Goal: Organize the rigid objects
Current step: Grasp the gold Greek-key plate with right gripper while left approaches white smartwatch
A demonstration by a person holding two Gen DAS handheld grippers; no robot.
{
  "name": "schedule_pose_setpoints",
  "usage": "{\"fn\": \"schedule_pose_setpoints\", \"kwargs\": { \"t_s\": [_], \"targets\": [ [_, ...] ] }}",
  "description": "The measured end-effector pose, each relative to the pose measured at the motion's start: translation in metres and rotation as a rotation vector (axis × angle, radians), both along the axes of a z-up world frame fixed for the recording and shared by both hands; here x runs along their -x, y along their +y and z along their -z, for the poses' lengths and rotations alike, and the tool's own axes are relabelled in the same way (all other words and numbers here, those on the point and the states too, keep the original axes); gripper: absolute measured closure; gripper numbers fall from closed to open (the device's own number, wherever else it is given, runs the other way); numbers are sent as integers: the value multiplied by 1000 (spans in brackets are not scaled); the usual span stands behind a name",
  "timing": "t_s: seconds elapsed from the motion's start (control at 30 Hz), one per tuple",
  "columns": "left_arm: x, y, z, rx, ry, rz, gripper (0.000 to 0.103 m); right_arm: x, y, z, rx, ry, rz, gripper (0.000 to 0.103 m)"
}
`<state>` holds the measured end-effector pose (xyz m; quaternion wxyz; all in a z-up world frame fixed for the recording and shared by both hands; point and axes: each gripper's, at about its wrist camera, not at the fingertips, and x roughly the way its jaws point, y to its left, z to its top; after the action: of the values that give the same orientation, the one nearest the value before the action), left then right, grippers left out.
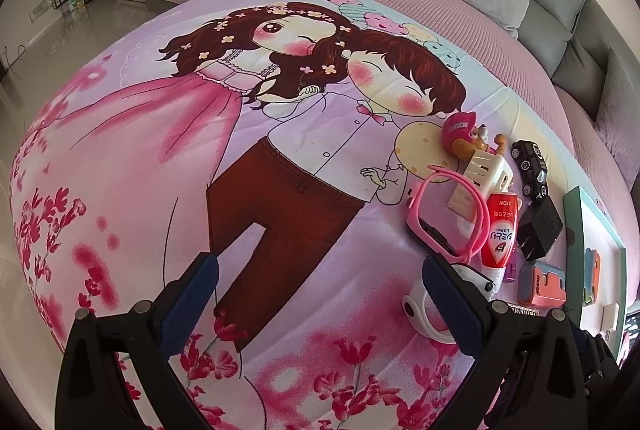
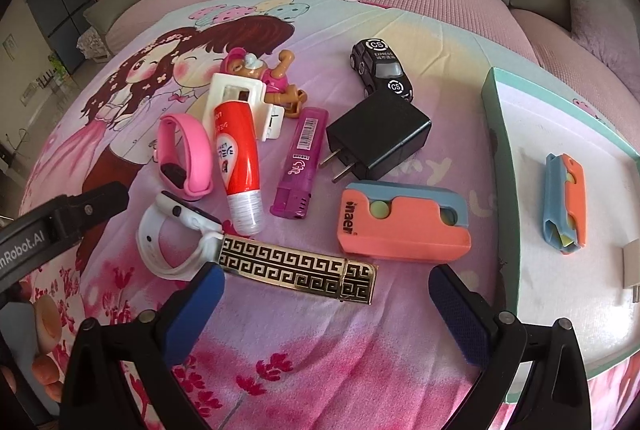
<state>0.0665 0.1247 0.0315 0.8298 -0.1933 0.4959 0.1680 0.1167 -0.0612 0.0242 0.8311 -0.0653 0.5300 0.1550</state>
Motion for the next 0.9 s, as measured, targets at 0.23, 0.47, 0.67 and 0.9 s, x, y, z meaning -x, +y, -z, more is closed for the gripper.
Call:
{"fn": "schedule_pose_setpoints", "kwargs": {
  "t_s": [0.23, 0.47, 0.67, 0.9],
  "targets": [
    [-1, 7, 4, 13, 0, -10, 1, -1, 9, 4, 0, -4, 20, 0],
    [-2, 7, 2, 15, -11, -7, 1, -3, 10, 9, 21, -15, 46, 0],
    [-4, 0, 0, 12, -17, 11, 1, -2, 1, 4, -1, -17, 66, 4],
    [-8, -12, 1, 67, -19, 54, 1, -1, -6, 3, -31, -8, 70, 15]
  ]
}}
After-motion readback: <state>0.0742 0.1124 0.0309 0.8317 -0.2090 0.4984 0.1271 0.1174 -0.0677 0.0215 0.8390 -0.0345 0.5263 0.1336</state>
